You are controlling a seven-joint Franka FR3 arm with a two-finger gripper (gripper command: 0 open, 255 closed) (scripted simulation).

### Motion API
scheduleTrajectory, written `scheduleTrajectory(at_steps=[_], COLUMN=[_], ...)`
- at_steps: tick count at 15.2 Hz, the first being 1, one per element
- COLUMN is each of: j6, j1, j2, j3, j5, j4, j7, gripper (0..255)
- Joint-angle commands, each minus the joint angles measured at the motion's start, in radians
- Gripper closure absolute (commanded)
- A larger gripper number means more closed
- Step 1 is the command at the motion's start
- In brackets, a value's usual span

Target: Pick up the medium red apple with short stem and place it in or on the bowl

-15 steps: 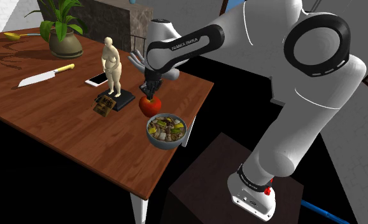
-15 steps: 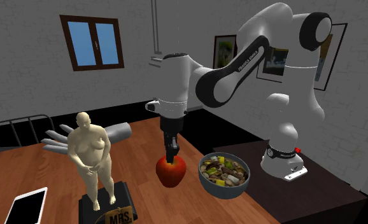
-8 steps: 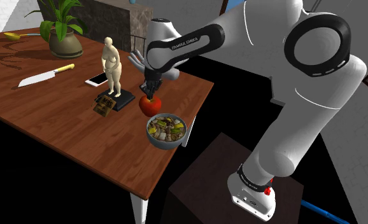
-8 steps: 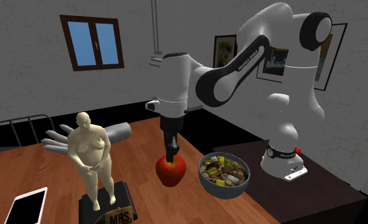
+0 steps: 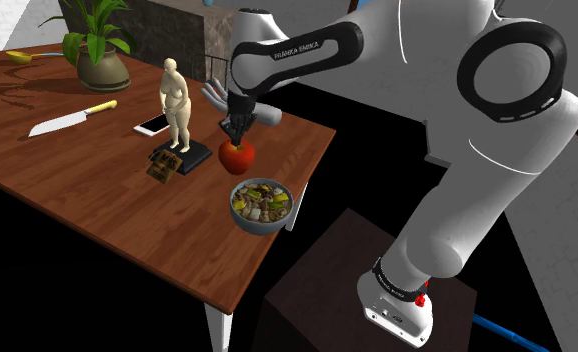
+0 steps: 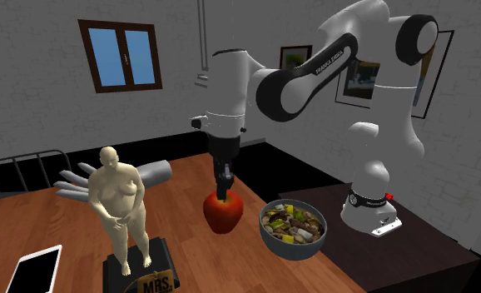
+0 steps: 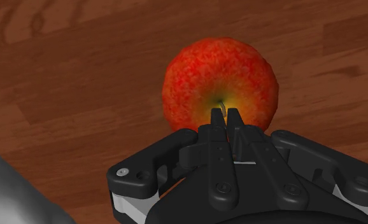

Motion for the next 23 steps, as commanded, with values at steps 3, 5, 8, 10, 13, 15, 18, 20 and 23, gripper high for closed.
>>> scheduleTrajectory(at_steps=[3, 5, 8, 10, 13, 15, 18, 20, 23], j6=[-0.054, -0.080, -0.120, -0.146, -0.185, -0.212, -0.252, -0.278, -0.319], j1=[0.000, 0.000, 0.000, 0.000, -0.001, -0.001, -0.001, -0.001, -0.001], j2=[-0.017, -0.024, -0.033, -0.038, -0.044, -0.047, -0.050, -0.050, -0.050], j3=[0.000, 0.000, 0.000, 0.000, -0.001, -0.001, -0.001, -0.001, -0.001], j5=[0.001, 0.002, 0.002, 0.003, 0.003, 0.003, 0.003, 0.003, 0.003], j4=[0.037, 0.056, 0.086, 0.108, 0.141, 0.165, 0.202, 0.228, 0.269], j7=[0.000, 0.000, 0.000, 0.000, 0.000, 0.000, 0.001, 0.001, 0.001], gripper=[255, 255, 255, 255, 255, 255, 255, 255, 255])
